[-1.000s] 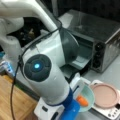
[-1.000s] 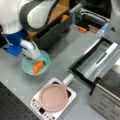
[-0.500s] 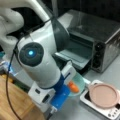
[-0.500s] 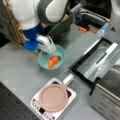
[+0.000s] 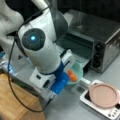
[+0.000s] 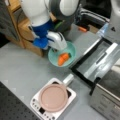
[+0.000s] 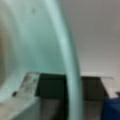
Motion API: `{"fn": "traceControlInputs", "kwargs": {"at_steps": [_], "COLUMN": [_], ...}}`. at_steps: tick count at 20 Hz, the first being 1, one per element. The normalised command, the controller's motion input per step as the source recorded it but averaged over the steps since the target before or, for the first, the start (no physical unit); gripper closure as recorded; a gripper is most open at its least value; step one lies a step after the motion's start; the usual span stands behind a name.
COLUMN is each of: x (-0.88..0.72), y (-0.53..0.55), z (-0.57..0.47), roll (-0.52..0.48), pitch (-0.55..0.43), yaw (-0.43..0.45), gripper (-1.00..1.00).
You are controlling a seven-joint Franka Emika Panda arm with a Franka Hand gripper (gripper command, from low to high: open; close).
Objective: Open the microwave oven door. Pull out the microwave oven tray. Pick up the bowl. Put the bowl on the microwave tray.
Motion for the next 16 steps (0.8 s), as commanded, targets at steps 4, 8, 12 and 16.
{"fn": "traceControlInputs", "kwargs": {"at_steps": [4,8,12,16], "x": [-0.46,-0.23,-0.15,-0.15], "y": [0.36,0.18,0.17,0.29], "z": [-0.10,-0.04,0.00,0.02], "roll": [-0.175,-0.119,-0.052,-0.001], "pitch": [-0.249,-0.196,-0.123,-0.082], "yaw": [-0.179,-0.155,-0.147,-0.169], "gripper": [1.00,1.00,1.00,1.00]}}
